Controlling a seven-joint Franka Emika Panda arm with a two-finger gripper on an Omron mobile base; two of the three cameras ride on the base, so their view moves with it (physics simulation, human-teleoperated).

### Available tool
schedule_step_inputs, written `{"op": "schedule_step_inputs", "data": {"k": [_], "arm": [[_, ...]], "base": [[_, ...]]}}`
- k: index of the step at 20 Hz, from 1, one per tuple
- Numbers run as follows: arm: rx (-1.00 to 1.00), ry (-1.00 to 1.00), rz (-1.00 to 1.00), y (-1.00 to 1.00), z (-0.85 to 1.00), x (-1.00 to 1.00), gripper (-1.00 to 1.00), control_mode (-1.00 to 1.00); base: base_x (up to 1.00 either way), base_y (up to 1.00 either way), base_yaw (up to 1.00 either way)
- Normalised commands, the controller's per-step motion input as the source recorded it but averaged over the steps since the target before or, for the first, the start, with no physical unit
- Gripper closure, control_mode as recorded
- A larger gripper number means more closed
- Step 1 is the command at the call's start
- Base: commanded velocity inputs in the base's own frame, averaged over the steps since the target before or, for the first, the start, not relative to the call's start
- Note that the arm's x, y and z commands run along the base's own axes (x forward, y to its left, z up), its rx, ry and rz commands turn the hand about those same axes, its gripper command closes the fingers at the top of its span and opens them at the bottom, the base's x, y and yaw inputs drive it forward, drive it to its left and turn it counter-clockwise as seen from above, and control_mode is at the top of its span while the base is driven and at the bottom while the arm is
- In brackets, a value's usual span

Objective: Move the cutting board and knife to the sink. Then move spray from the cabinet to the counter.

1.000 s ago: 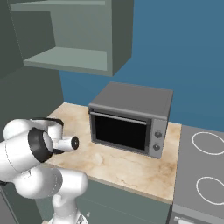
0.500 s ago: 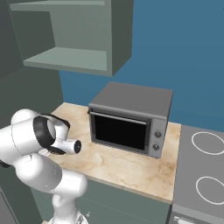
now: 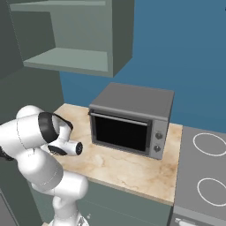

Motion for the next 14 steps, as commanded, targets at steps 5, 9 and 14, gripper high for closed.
{"op": "schedule_step_inputs", "data": {"k": [5,9,14], "arm": [[0.00,-0.09,0.00,0.00,-0.26,0.08,1.00,-1.00],[0.00,-0.05,0.00,-0.02,-0.27,0.01,-1.00,-1.00],[0.00,0.00,0.00,-0.12,-0.22,0.00,-1.00,-1.00]], "base": [[0.00,0.00,0.00],[0.00,0.00,0.00],[0.00,0.00,0.00]]}}
